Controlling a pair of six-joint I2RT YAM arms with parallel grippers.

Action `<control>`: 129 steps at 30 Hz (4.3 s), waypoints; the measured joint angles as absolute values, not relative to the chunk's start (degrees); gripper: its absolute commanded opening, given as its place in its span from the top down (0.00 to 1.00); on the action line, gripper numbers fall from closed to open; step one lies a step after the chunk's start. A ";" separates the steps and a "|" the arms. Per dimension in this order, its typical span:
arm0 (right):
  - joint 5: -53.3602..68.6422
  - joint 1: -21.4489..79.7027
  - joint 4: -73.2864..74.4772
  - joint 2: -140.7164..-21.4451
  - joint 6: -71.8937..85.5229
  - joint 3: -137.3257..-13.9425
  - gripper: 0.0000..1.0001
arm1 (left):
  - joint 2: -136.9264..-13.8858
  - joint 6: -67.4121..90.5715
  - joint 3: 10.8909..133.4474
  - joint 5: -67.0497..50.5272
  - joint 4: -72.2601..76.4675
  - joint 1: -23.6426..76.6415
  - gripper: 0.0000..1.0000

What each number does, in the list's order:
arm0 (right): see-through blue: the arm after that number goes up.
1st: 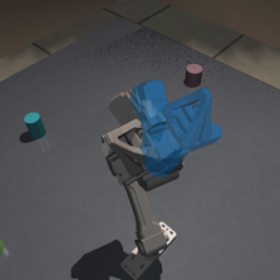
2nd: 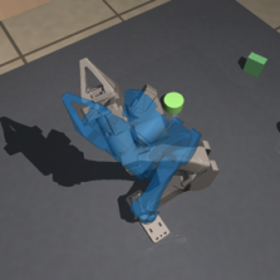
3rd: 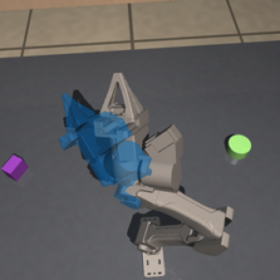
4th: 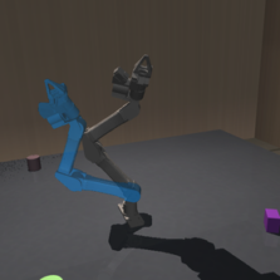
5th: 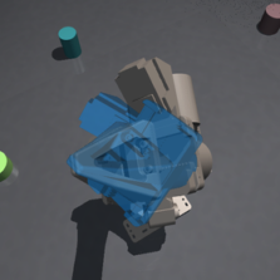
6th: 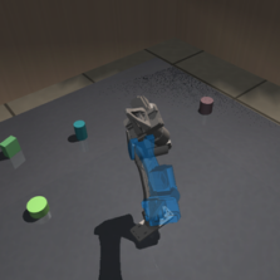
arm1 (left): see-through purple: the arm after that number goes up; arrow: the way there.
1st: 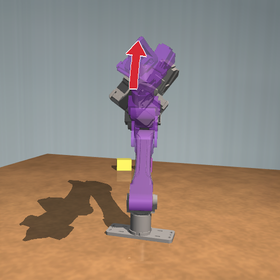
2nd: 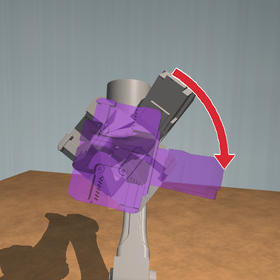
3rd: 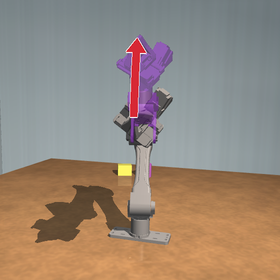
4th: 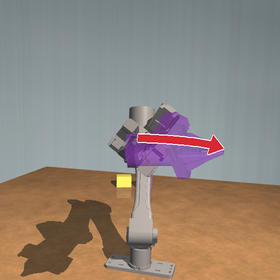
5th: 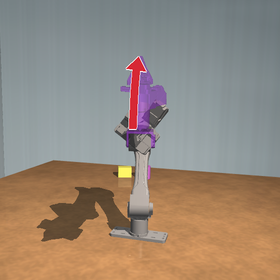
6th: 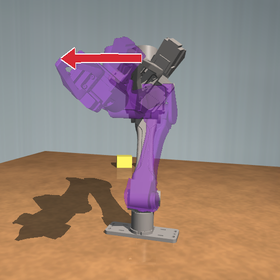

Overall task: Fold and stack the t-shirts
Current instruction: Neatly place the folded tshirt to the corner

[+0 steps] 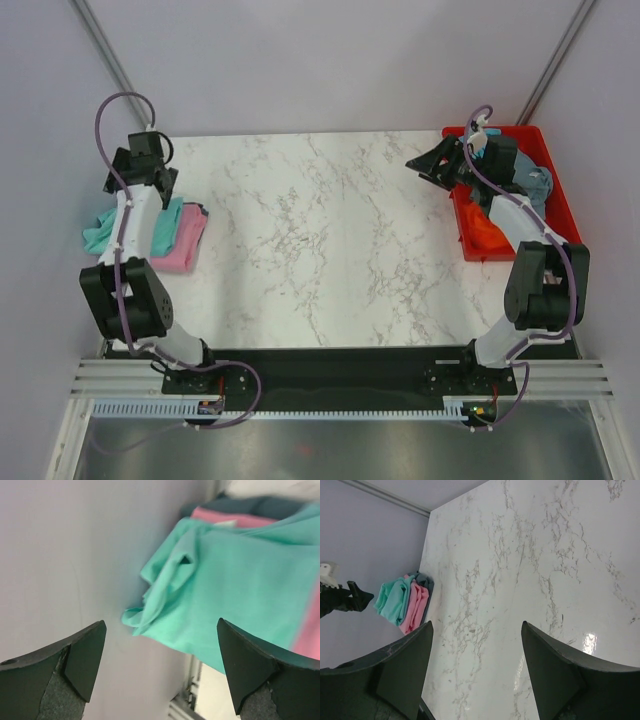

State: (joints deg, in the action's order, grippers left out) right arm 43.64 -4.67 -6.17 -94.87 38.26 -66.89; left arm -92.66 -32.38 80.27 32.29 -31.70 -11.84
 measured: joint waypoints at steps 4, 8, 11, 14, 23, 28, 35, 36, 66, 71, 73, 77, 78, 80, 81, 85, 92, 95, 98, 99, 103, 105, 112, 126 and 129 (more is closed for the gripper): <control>43.75 -4.69 -3.73 -93.34 35.42 -66.98 0.20 | -84.58 -27.57 82.32 25.21 -37.63 -3.33 0.01; 43.90 -4.69 2.17 -92.05 29.39 -68.79 0.20 | -78.11 -21.89 86.21 14.92 -40.51 -0.89 0.01; 43.86 -4.73 4.82 -91.26 26.94 -69.69 0.20 | -74.26 -17.76 86.78 8.82 -41.08 -1.61 0.01; 43.75 -4.73 5.48 -90.19 26.72 -69.63 0.20 | -74.00 -15.33 85.80 5.43 -42.02 -1.76 0.05; 43.64 -4.73 5.19 -86.15 26.68 -66.98 0.20 | -86.56 -15.07 78.37 4.45 -46.33 -2.22 0.36; 43.62 -4.73 4.73 -85.25 26.72 -63.77 0.20 | -90.41 -15.53 78.46 5.67 -46.89 -2.59 0.36; 43.72 -4.73 2.87 -86.13 27.81 -61.89 0.20 | -95.59 -18.13 79.53 12.67 -45.04 -2.96 0.35; 43.72 -4.73 2.09 -86.63 28.16 -61.89 0.20 | -96.23 -18.46 79.77 13.82 -44.77 -3.05 0.36; 45.43 -4.73 -4.67 -96.71 33.82 -66.15 0.21 | -106.04 -24.25 82.43 26.39 -39.83 -6.72 0.51; 45.45 -4.73 -5.26 -96.71 33.87 -66.15 0.21 | -106.04 -24.32 82.06 26.30 -40.03 -6.74 0.51; 45.43 -4.73 -5.45 -96.71 33.87 -66.15 0.21 | -106.04 -24.32 81.97 26.22 -40.05 -6.74 0.51; 45.45 -4.73 -5.61 -96.71 33.87 -66.15 0.21 | -106.02 -24.29 81.84 25.54 -40.16 -6.72 0.50; 45.43 -4.73 -5.61 -96.71 33.87 -66.15 0.21 | -106.00 -24.29 81.84 25.28 -40.16 -6.72 0.49; 45.43 -4.73 -5.61 -96.71 33.89 -66.15 0.21 | -105.93 -24.27 81.87 25.04 -40.32 -6.66 0.49; 45.43 -4.73 -5.63 -96.71 33.89 -66.15 0.21 | -105.93 -24.27 81.87 24.93 -40.40 -6.63 0.49; 45.43 -4.73 -5.69 -96.71 34.26 -66.15 0.21 | -105.93 -24.27 81.87 24.88 -40.53 -6.61 0.47; 45.43 -4.73 -6.07 -96.71 34.35 -66.15 0.21 | -105.93 -24.25 81.84 24.43 -40.64 -6.61 0.46; 45.43 -4.73 -6.09 -96.71 34.37 -66.15 0.21 | -105.95 -24.25 81.80 24.08 -40.62 -6.61 0.49; 45.43 -4.73 -6.15 -96.71 34.39 -66.15 0.21 | -106.04 -24.25 81.58 23.97 -40.62 -6.61 0.54; 45.43 -4.73 -6.24 -96.71 34.46 -66.15 0.21 | -106.04 -24.25 81.45 23.94 -40.62 -6.61 0.57; 45.43 -4.73 -6.61 -96.71 34.74 -66.15 0.21 | -106.19 -24.27 81.12 23.92 -40.64 -6.61 0.64; 45.43 -4.73 -6.76 -96.73 34.83 -66.15 0.21 | -106.21 -24.29 81.01 23.92 -40.64 -6.61 0.74; 45.50 -4.73 -7.09 -97.34 35.44 -66.15 0.21 | -106.21 -24.53 80.64 23.90 -40.69 -6.61 0.98; 45.67 -4.73 -8.45 -97.67 36.49 -66.15 0.22 | -103.98 -24.51 80.16 23.24 -42.59 -3.18 0.98; 45.65 -4.73 -8.62 -97.67 36.51 -66.15 0.22 | -103.66 -24.49 80.16 22.87 -43.11 -2.42 0.98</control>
State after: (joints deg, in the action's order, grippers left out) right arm 45.65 -4.73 -8.62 -97.67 36.51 -66.15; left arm -103.66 -24.49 80.16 22.87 -43.11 -2.42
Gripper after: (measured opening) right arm 0.785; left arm 0.027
